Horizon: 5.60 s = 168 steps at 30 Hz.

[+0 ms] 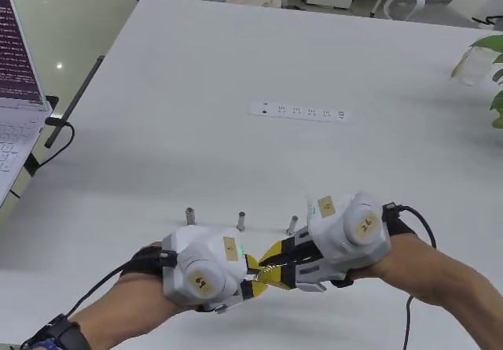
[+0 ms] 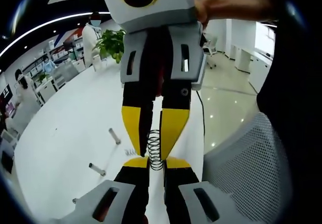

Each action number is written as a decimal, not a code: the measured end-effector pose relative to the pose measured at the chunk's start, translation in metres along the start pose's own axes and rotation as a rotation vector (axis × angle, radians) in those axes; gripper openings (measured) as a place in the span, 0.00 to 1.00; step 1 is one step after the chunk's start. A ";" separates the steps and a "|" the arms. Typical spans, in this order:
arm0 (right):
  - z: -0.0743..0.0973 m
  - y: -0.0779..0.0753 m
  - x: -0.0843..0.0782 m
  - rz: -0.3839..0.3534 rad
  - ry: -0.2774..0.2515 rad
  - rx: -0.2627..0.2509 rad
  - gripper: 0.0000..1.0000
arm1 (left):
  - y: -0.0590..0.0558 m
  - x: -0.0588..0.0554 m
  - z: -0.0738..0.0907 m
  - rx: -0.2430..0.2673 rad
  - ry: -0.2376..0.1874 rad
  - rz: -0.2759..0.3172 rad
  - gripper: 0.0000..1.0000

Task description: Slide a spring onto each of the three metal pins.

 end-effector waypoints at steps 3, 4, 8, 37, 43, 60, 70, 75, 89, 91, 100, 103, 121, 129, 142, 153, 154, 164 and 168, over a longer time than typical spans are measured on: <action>0.002 -0.003 0.001 0.014 0.006 -0.001 0.09 | 0.004 0.002 0.004 0.010 -0.020 0.010 0.02; 0.003 -0.003 0.002 0.016 0.007 -0.001 0.09 | 0.004 0.003 0.005 0.011 -0.025 0.012 0.02; 0.006 -0.006 0.002 0.047 0.018 0.002 0.09 | 0.006 0.005 0.007 0.016 -0.043 0.018 0.02; -0.001 -0.002 -0.001 0.283 0.181 0.092 0.09 | 0.002 0.007 0.005 -0.015 -0.046 0.018 0.02; -0.002 -0.002 -0.003 0.305 0.193 0.092 0.09 | 0.002 0.006 0.004 -0.020 -0.045 0.019 0.02; 0.001 -0.005 -0.008 0.295 0.210 0.076 0.08 | 0.004 0.002 -0.001 -0.011 -0.051 0.042 0.03; 0.007 -0.011 -0.014 0.277 0.216 0.056 0.08 | 0.003 -0.014 0.008 0.013 -0.046 0.088 0.03; 0.009 -0.013 -0.017 0.265 0.222 0.047 0.08 | 0.002 -0.021 0.014 0.033 -0.055 0.118 0.04; 0.011 -0.024 -0.025 0.247 0.248 0.028 0.08 | 0.006 -0.033 0.033 0.108 -0.093 0.200 0.09; 0.011 -0.025 -0.025 0.244 0.250 0.026 0.08 | 0.007 -0.036 0.036 0.120 -0.097 0.212 0.09; 0.010 -0.033 -0.027 0.237 0.259 0.019 0.08 | 0.012 -0.052 0.052 0.182 -0.103 0.272 0.18; 0.009 -0.037 -0.028 0.238 0.266 0.018 0.08 | 0.014 -0.057 0.058 0.210 -0.105 0.286 0.21; 0.003 -0.063 -0.023 0.260 0.287 0.019 0.08 | 0.020 -0.082 0.090 0.308 -0.109 0.371 0.34; -0.003 -0.072 -0.019 0.270 0.296 0.025 0.08 | 0.017 -0.091 0.097 0.334 -0.103 0.395 0.40; -0.014 -0.087 -0.011 0.280 0.317 0.023 0.08 | 0.019 -0.101 0.116 0.392 -0.132 0.441 0.49; -0.026 -0.103 -0.003 0.291 0.337 0.018 0.08 | 0.019 -0.112 0.132 0.432 -0.151 0.479 0.56; -0.028 -0.105 -0.002 0.292 0.339 0.019 0.08 | 0.019 -0.113 0.134 0.436 -0.154 0.481 0.57; -0.039 -0.114 0.001 0.301 0.354 0.021 0.08 | 0.022 -0.116 0.145 0.461 -0.167 0.495 0.63; -0.042 -0.118 0.002 0.303 0.355 0.024 0.08 | 0.021 -0.115 0.149 0.471 -0.170 0.500 0.63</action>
Point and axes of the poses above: the centre of the closed fingertips' face, and the gripper's own axes: z roughly backward along the fingers, y roughly to its left, x roughly out of its top, the point moved 5 cm from there along z, roughly backward along the fingers, and after that the axes turned 10 degrees about -x, right-handed, at the moved point
